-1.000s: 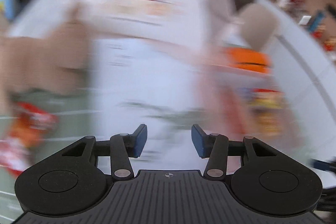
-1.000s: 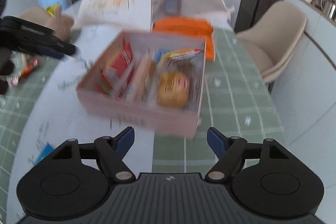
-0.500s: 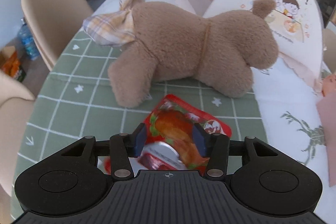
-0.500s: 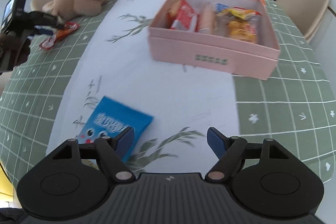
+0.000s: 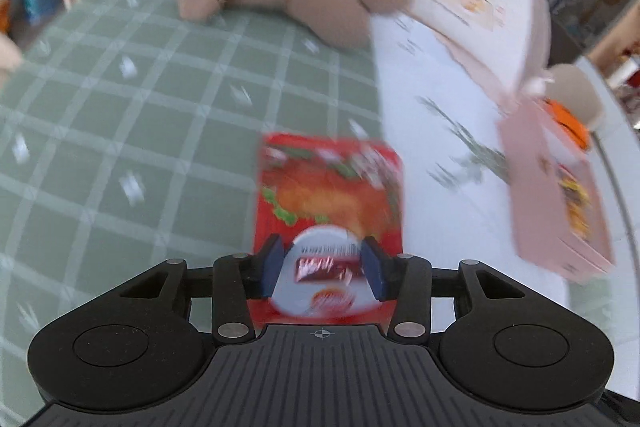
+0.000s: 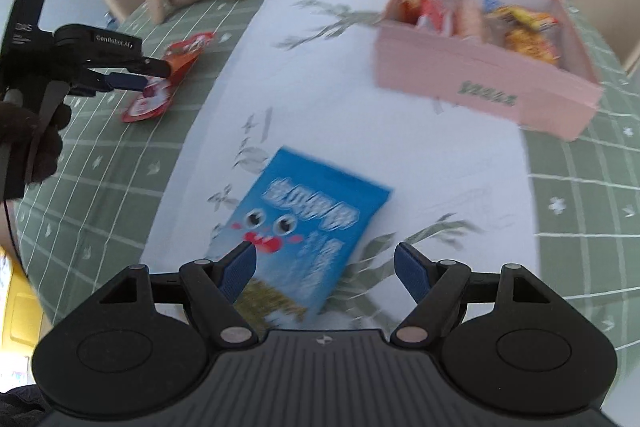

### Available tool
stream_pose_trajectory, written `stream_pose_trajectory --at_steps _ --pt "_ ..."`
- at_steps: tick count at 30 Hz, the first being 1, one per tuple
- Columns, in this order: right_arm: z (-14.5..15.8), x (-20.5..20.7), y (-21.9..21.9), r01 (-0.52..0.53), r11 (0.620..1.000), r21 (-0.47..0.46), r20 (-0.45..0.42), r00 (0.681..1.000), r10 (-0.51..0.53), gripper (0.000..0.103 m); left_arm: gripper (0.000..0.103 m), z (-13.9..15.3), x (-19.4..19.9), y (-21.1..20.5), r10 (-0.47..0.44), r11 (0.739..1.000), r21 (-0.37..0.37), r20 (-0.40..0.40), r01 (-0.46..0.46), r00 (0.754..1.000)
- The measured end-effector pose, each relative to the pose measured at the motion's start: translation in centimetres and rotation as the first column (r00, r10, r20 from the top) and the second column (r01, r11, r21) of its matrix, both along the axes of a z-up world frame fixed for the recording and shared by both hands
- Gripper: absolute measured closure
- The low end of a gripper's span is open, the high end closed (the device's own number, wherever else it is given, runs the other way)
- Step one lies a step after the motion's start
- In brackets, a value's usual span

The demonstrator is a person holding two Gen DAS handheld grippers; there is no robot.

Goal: Organize snacks
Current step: 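Grasp the red sausage packet with the left gripper and lift it, then take the red sausage packet with the right gripper from the left gripper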

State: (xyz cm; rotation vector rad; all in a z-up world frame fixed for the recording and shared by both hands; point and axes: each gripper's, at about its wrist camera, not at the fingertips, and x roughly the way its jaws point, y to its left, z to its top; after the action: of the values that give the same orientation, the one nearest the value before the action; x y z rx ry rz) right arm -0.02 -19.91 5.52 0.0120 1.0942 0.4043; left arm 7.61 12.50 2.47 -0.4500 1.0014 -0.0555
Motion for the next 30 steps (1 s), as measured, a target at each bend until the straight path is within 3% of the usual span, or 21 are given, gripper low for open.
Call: stream_pose_trajectory --at_steps 5,12,17,24,30 --pt "-0.9 -0.2 1.6 -0.033 0.998 -0.056 0.009 0.999 0.034 0.026 0.058 0.0 -2.7 -2.5 -0.091 0.996 0.009 -0.006 0.091 0.996" --pt "-0.6 0.2 0.0 0.006 0.99 -0.143 0.109 0.994 0.01 0.026 0.058 1.9 -5.7 -3.4 -0.066 0.997 0.052 0.041 0.064 0.997" --pt "1.4 1.5 0.4 -0.063 0.995 -0.082 0.152 0.986 0.075 0.026 0.058 2.7 -7.5 -2.7 -0.008 0.998 0.07 0.037 0.006 0.999" --pt "4.3 4.7 8.6 -0.302 0.953 0.016 0.243 0.926 0.289 0.025 0.058 2.3 -11.5 0.2 0.073 0.993 0.091 -0.019 -0.071 0.997" --pt "1.9 9.7 17.1 -0.356 0.931 -0.087 0.223 0.903 0.366 0.025 0.058 2.4 -15.0 1.9 0.102 0.989 0.108 -0.031 -0.098 0.994"
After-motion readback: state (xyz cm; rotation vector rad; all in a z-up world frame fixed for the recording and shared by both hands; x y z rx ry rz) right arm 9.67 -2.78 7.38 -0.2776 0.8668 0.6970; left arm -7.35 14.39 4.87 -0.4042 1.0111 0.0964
